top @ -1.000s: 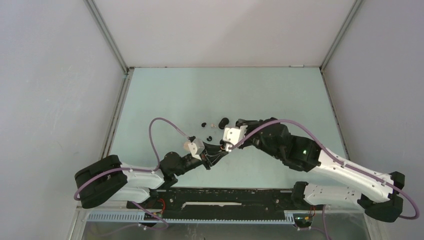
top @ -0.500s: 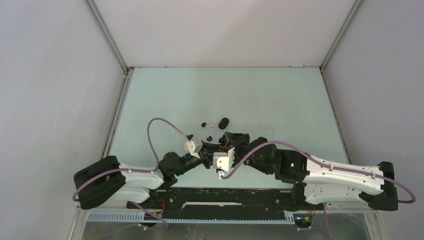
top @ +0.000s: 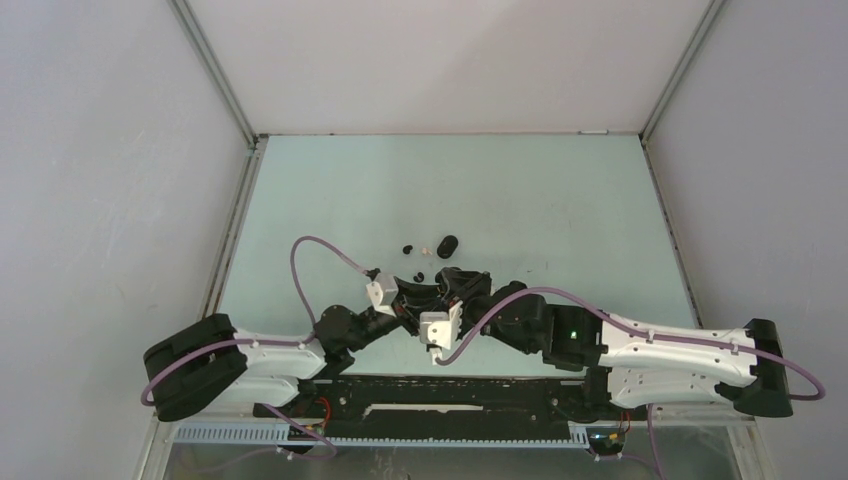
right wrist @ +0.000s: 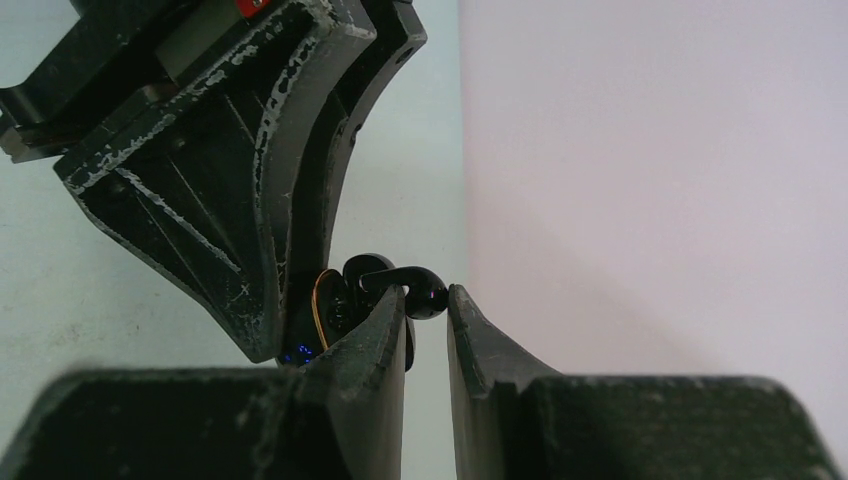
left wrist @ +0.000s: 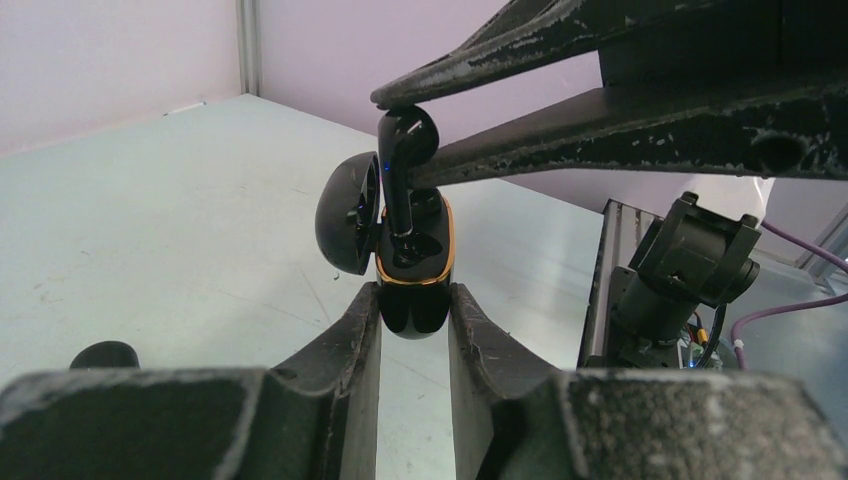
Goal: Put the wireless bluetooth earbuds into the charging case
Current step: Insert the left earbud into the left side groove of the charging case.
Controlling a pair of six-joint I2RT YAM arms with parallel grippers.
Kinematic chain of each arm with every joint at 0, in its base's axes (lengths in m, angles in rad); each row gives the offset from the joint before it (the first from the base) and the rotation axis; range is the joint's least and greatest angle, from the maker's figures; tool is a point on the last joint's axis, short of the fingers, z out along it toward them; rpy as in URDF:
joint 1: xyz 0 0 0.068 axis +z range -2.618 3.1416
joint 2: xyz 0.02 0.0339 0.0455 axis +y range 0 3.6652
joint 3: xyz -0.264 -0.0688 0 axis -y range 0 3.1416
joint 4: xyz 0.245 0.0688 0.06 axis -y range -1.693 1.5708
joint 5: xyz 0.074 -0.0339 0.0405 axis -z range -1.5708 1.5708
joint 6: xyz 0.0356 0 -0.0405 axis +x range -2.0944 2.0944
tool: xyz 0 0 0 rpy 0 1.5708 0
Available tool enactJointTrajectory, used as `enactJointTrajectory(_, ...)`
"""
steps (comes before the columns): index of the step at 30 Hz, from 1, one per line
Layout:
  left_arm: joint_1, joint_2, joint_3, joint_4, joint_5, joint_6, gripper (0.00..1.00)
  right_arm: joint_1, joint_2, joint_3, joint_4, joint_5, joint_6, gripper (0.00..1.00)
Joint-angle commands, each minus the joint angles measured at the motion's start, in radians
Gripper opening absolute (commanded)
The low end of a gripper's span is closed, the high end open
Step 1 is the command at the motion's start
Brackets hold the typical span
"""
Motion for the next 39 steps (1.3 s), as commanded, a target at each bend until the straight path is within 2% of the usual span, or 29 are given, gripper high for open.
enactJointTrajectory(1, -0.005, -0.027, 0.000, 0.066, 0.009, -0.010, 0.00, 0.013, 0.000, -0.003, 0.064, 0.010, -0.013, 0.00)
enactJointTrajectory(39, -0.004, -0.049, -0.017, 0.067, -0.062, 0.000, 0.00, 0.010, -0.014, -0.043, 0.076, 0.007, -0.025, 0.00)
